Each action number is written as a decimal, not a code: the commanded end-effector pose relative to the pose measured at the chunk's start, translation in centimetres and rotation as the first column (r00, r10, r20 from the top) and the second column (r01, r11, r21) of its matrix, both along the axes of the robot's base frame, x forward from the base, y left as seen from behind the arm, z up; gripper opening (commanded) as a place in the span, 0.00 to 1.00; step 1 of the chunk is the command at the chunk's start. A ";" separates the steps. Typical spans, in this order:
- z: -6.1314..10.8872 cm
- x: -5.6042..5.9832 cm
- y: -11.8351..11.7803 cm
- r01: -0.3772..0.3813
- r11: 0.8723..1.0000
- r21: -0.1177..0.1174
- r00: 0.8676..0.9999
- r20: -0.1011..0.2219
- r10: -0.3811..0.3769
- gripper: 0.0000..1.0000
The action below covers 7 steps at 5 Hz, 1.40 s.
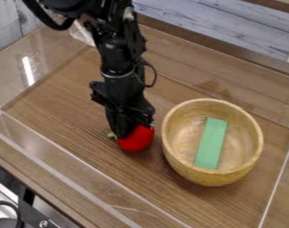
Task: Move the red object to the right side of the table
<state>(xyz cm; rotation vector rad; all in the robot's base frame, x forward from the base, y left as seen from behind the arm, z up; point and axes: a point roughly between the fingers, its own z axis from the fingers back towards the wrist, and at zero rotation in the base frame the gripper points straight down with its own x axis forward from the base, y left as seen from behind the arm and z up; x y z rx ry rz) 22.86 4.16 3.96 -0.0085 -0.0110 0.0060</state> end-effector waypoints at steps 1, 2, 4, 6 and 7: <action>3.3 1.5 0.3 -0.033 0.999 0.006 0.997 0.076 0.032 0.00; 5.9 3.5 -1.0 -0.061 0.998 -0.013 0.991 0.119 0.062 0.00; 8.8 9.3 -5.0 -0.094 0.994 -0.054 0.981 0.164 0.102 0.00; 8.2 14.3 -8.3 -0.099 0.994 -0.050 0.979 0.176 0.106 0.00; 6.9 14.8 -9.4 -0.120 0.992 -0.044 0.978 0.167 0.125 0.00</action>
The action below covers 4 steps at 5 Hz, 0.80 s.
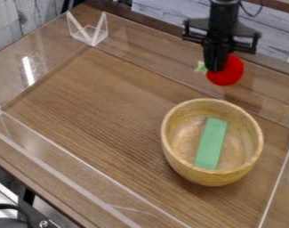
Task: Move the red object to the right side of the table
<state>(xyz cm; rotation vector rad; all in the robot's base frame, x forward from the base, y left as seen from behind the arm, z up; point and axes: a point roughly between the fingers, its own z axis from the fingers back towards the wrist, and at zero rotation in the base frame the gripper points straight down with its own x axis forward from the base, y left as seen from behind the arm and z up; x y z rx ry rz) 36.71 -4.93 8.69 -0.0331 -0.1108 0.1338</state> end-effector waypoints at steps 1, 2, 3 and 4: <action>1.3 0.9 -1.0 -0.018 1.000 -0.003 0.998 0.068 0.019 0.00; 0.6 0.7 -1.5 -0.051 0.999 -0.004 0.997 0.065 0.051 0.00; 0.0 0.4 -1.7 -0.096 0.995 -0.004 0.994 0.060 0.096 0.00; -0.5 0.4 -1.8 -0.133 0.991 -0.005 0.989 0.058 0.133 0.00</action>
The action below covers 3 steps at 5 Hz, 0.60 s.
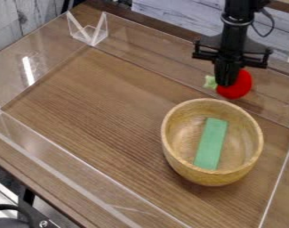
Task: Move the red object to the right side of the table
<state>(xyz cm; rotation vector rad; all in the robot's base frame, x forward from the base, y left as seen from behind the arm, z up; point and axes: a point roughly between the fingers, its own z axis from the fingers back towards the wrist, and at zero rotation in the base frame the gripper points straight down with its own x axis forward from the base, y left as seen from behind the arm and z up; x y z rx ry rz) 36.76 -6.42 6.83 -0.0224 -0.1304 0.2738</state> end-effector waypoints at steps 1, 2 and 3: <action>0.9 0.3 -0.6 -0.028 1.000 -0.005 0.999 0.042 0.028 0.00; 0.4 0.4 -0.8 -0.049 0.999 -0.011 0.998 0.044 0.050 0.00; -0.1 0.4 -0.9 -0.062 0.998 -0.017 0.997 0.046 0.063 0.00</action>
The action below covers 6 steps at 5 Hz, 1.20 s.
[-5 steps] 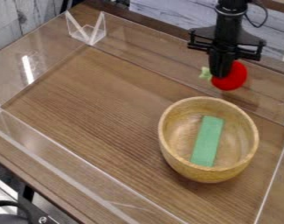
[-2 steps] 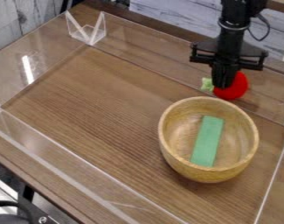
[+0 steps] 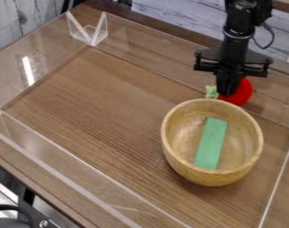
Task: Move the red object to the right side of the table
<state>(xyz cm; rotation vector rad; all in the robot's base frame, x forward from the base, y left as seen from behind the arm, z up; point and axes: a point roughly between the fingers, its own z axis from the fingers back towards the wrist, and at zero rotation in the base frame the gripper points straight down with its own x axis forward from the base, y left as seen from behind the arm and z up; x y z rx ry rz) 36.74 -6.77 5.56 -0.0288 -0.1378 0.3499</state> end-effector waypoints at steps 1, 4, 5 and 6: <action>0.7 0.4 -0.7 0.009 1.000 -0.007 0.999 0.041 -0.009 0.00; 0.4 0.3 -0.9 -0.010 1.000 -0.019 0.999 0.034 0.010 1.00; 1.3 0.3 -0.5 -0.026 0.999 -0.037 0.999 0.032 0.027 1.00; 2.0 0.3 -0.3 -0.039 0.998 -0.053 0.998 0.040 0.041 1.00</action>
